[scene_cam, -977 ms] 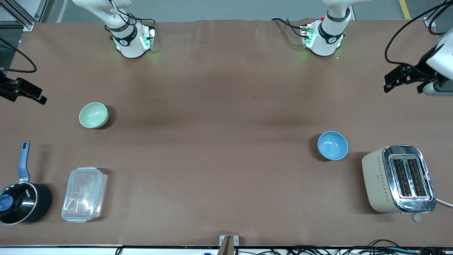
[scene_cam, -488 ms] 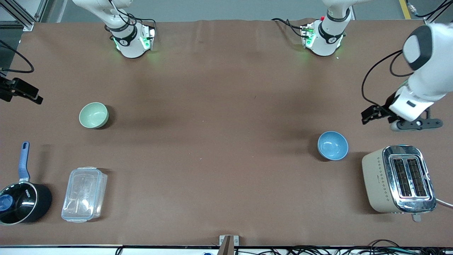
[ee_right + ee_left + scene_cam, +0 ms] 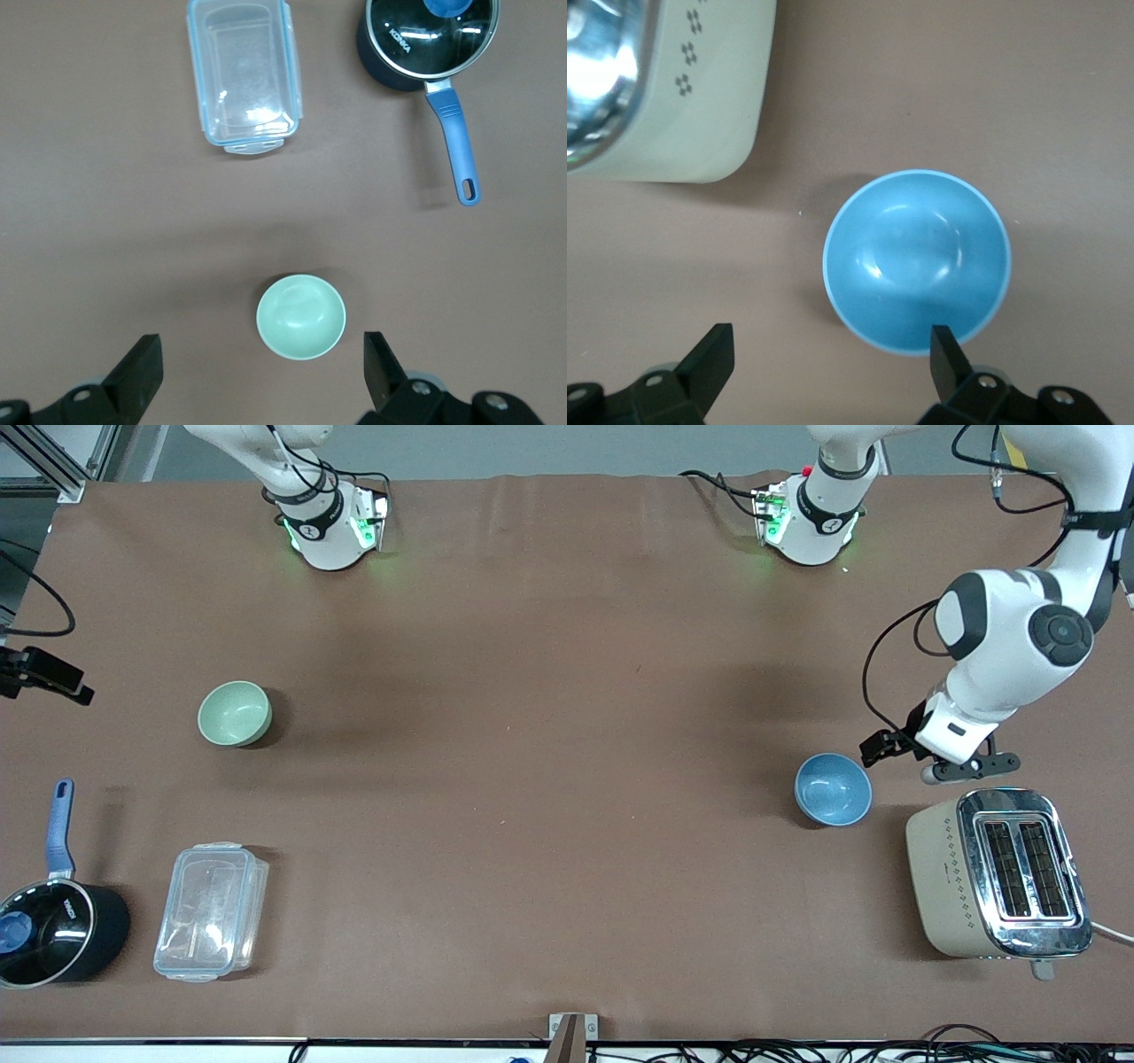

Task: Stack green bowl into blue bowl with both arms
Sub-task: 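Grasp the blue bowl with the left gripper while the right gripper reaches the green bowl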

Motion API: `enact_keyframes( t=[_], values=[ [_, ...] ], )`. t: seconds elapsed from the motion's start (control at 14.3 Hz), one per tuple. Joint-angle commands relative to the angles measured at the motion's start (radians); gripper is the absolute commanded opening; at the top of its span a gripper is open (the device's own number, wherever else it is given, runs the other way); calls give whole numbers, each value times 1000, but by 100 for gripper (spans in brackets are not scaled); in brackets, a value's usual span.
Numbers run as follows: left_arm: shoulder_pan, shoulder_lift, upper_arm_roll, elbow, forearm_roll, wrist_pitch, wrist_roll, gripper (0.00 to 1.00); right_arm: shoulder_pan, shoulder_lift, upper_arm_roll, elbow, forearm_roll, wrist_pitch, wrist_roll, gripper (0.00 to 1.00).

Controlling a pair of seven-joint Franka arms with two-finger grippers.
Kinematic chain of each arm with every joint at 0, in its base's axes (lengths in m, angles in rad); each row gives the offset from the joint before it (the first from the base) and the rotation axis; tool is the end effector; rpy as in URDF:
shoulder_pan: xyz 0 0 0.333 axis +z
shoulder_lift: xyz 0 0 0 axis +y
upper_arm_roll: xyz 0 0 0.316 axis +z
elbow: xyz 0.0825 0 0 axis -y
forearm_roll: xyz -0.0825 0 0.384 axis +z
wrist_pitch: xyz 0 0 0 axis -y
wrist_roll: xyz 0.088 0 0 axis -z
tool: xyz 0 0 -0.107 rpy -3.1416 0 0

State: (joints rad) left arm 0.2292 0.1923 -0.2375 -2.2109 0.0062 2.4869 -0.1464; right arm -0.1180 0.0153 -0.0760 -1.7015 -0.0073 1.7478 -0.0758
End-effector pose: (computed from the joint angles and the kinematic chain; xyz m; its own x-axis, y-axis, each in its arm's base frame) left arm 0.5577 -0.0037 0.3027 0.9866 0.1408 0.0821 0.1367 -0.9892 0.0533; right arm 0.5597 -0.1104 0.5693 0.9927 -0.1165 0.0303 -0.1169 -0.9931 0.0107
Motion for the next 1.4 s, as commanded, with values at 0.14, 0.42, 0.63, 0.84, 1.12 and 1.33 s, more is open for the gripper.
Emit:
enact_keyframes(
  t=[0.14,0.42,0.63,0.84,1.12,1.33],
  values=[
    [13,130,-2,10,0,119,-12,85,-41,5,13,-151,-51,174,-27,100],
    [13,163,0,10,1,127,-9,71,-69,23,13,-276,-51,334,-61,100],
    [12,176,1,10,1,127,-10,53,-109,66,15,-305,-48,371,-97,99],
    [12,187,1,13,1,127,-10,29,-140,75,15,-383,-43,461,-143,99],
    [12,180,0,22,1,118,-10,0,-189,74,16,-513,-43,603,-209,99],
    [10,151,-6,40,1,96,-12,0,-195,72,16,-608,-43,685,-217,99]
  ],
)
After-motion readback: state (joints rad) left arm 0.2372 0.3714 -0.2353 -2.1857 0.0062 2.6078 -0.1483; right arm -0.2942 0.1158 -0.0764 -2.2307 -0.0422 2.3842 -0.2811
